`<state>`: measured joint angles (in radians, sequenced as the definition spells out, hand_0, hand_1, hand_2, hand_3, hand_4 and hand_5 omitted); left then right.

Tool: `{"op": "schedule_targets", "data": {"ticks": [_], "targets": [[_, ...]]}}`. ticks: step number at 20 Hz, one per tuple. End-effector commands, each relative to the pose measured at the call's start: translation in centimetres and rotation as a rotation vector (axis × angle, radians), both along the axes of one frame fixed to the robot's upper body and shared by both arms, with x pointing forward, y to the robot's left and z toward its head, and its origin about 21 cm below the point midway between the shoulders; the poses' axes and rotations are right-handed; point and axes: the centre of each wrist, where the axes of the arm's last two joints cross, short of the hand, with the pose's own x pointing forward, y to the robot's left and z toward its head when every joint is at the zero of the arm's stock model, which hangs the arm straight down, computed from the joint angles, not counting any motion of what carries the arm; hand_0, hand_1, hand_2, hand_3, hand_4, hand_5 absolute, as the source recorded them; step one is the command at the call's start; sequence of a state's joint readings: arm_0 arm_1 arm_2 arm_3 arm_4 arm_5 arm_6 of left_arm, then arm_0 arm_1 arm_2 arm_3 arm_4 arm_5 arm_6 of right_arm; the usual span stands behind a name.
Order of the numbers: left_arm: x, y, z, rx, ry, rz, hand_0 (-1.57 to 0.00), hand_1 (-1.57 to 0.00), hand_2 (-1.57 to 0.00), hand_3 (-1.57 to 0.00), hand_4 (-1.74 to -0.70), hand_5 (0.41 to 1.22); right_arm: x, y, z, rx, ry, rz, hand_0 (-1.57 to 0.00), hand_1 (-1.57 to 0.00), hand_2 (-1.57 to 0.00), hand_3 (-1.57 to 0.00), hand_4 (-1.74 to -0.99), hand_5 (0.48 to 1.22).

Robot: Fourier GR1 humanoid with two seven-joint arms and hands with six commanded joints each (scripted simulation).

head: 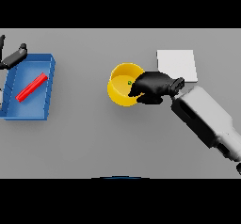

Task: Pick up the red beaker and tilt it to pour out 1 green nut into yellow bowl. Pick up the yellow bowl and place it on the metallic measuring scale.

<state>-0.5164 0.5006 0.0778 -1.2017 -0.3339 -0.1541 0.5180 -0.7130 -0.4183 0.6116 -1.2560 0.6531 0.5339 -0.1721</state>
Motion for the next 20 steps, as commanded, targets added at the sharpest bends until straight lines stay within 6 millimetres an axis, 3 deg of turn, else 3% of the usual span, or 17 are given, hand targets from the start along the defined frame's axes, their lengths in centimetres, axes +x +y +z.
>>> {"op": "schedule_targets", "data": {"ticks": [1, 3, 5, 7, 8, 14, 18, 20], "targets": [[-0.1, 0.1, 0.2, -0.002, -0.006, -0.003, 0.00, 0.00, 0.00, 0.00, -0.79, 0.737, 0.0, 0.0, 0.4, -0.013, -0.002, -0.016, -1.55, -1.55, -1.55, -1.30, -1.721, 1.218], [-0.2, 0.0, 0.3, -0.004, -0.018, -0.014, 0.00, 0.00, 0.00, 0.00, -0.80, 0.737, 0.0, 0.2, 0.8, -0.028, -0.003, -0.037, -1.56, -1.55, -1.56, -1.36, -1.724, 1.218], [0.0, 0.0, 0.4, -0.002, -0.024, -0.010, 0.00, 0.00, 0.00, 0.00, -0.80, 0.741, 0.1, 0.4, 1.1, -0.018, 0.000, -0.036, -1.56, -1.55, -1.56, -1.32, -1.723, 1.218], [0.1, 0.1, 0.6, -0.006, -0.026, -0.013, 0.00, 0.00, 0.00, 0.00, -0.80, 0.747, 0.4, -0.5, 2.1, -0.024, -0.038, -0.079, -1.57, -1.56, -1.56, -1.27, -1.723, 1.219], [0.1, 0.4, 0.7, -0.009, -0.024, -0.008, 0.00, 0.00, 0.00, 0.00, -0.79, 0.748, 0.8, -1.0, 2.2, -0.032, -0.062, -0.104, -1.47, -1.53, -1.57, -1.28, -1.723, 1.220], [0.2, 0.5, 1.1, -0.006, -0.022, 0.003, 0.00, 0.00, 0.00, 0.00, -0.80, 0.755, 2.8, -4.2, 3.7, -0.068, -0.125, -0.229, -1.54, -1.56, -1.57, -1.42, -1.726, 1.221], [0.5, 0.8, 1.2, -0.005, -0.015, 0.002, 0.00, 0.00, 0.00, 0.00, -0.80, 0.754, 4.2, -6.2, 3.8, -0.090, -0.147, -0.290, -1.56, -1.57, -1.57, -1.31, -1.724, 1.221], [0.5, 0.5, 0.9, -0.009, -0.007, 0.001, 0.00, 0.00, 0.00, 0.00, -0.80, 0.753, 4.8, -6.0, 3.6, -0.102, -0.150, -0.307, -1.56, -1.57, -1.57, -1.27, -1.723, 1.221]]}}
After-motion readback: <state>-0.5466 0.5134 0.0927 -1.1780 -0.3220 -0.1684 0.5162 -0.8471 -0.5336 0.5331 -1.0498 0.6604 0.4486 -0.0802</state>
